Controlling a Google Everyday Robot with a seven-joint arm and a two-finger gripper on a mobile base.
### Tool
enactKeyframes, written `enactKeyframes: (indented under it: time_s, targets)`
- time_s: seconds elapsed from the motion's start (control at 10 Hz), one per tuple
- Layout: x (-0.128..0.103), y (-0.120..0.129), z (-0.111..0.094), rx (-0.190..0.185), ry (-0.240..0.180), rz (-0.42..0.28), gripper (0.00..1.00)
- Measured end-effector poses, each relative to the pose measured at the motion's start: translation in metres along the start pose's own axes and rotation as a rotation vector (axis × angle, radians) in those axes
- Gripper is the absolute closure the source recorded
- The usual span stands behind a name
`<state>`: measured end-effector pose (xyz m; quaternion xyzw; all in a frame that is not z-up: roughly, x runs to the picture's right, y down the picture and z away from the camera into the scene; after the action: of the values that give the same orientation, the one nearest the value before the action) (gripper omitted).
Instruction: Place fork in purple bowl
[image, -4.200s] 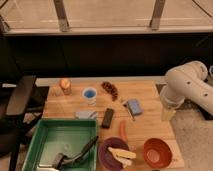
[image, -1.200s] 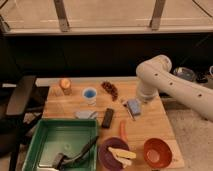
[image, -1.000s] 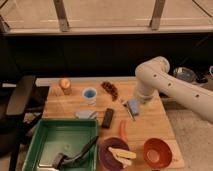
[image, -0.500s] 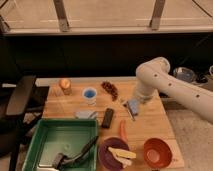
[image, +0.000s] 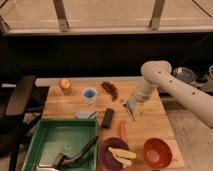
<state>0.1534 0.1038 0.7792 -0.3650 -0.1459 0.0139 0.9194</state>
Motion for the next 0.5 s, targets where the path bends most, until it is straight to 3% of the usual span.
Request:
enactKeyframes:
  time_s: [0.3,0.5]
  targets:
    - [-0.008,-0.012,0.015,-0.021,-0.015,0.032,0.35]
    - [-0.010,-0.020,0.030,-0.035,-0.001,0.050,0.35]
